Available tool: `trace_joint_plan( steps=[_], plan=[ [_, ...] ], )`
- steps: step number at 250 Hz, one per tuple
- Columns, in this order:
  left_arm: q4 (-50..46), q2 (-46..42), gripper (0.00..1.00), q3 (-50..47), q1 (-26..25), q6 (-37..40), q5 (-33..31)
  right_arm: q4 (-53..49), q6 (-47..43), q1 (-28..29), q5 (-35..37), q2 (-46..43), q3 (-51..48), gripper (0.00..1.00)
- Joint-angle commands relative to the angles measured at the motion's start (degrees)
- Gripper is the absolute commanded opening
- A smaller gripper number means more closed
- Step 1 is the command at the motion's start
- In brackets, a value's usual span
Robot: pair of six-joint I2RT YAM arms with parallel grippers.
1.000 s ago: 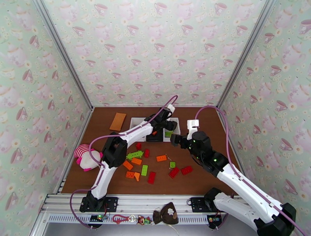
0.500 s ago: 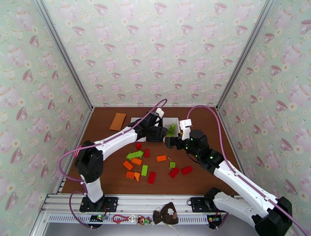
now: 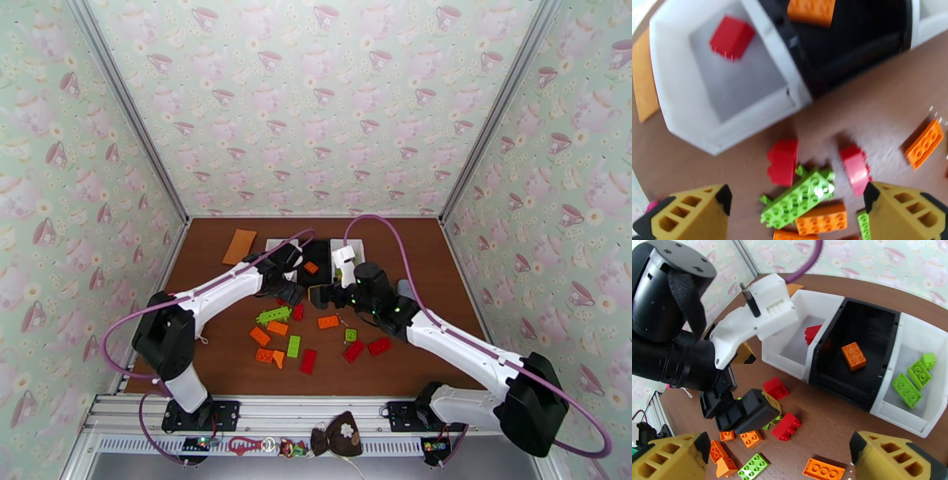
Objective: Sort the legos into containers by color
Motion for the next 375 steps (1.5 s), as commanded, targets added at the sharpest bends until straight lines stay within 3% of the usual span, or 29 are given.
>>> trace_joint_plan(
  steps=[1, 174, 218, 310, 375],
  plan=[
    [-4.8, 3.1, 0.91, 1.9, 0.2, 0.2, -0.5, 3.0, 0.9, 0.8, -1.0, 1.3, 2.6, 1.00],
    [-0.5, 11.5, 0.45, 4.9, 3.2, -1.8, 0.4, -0.2, 0.2, 0.9, 0.5, 1.8, 3.7, 1.00],
    [-0.5, 12.0, 0.22, 5.0, 3.3, -1.6, 0.5, -0.8, 0.0, 0.9, 1.4, 1.1, 3.3, 1.00],
    [1.2, 1.7, 0.21, 2.8, 3.2, -3.5, -1.4, 0.1, 0.6, 0.6, 0.9, 1.9, 4.3, 1.00],
    [12.7, -4.8, 0.21, -1.1, 3.7, -8.3, -5.3, 0.1, -0.8, 0.9, 2.5, 4.9, 7.8, 1.00]
  ],
)
